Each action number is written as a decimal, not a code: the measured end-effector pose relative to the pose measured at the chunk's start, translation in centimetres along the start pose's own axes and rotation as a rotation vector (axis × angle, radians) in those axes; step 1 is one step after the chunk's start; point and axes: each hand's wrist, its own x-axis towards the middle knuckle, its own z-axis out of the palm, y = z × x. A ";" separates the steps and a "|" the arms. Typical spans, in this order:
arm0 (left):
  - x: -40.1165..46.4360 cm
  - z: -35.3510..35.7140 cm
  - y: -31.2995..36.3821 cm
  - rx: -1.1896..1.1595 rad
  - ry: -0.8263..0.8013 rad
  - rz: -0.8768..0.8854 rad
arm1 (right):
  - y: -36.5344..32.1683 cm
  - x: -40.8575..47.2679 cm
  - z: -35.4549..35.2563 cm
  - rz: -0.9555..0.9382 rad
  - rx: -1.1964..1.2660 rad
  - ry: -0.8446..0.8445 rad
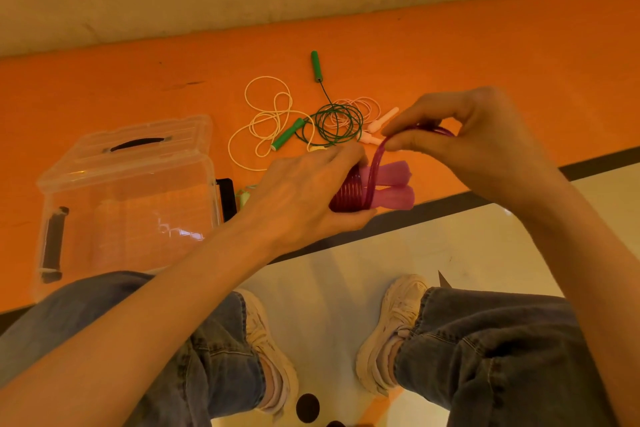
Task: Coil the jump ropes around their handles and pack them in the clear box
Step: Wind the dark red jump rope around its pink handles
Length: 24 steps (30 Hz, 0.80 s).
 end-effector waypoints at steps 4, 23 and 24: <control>-0.1 -0.2 0.4 -0.125 0.009 -0.008 | 0.6 1.0 0.4 0.056 0.110 -0.003; 0.1 -0.8 0.4 -0.217 0.131 0.145 | 2.9 1.2 0.4 0.235 0.369 -0.247; 0.1 -0.9 0.3 -0.230 0.147 0.142 | 3.1 1.1 0.4 0.254 0.387 -0.238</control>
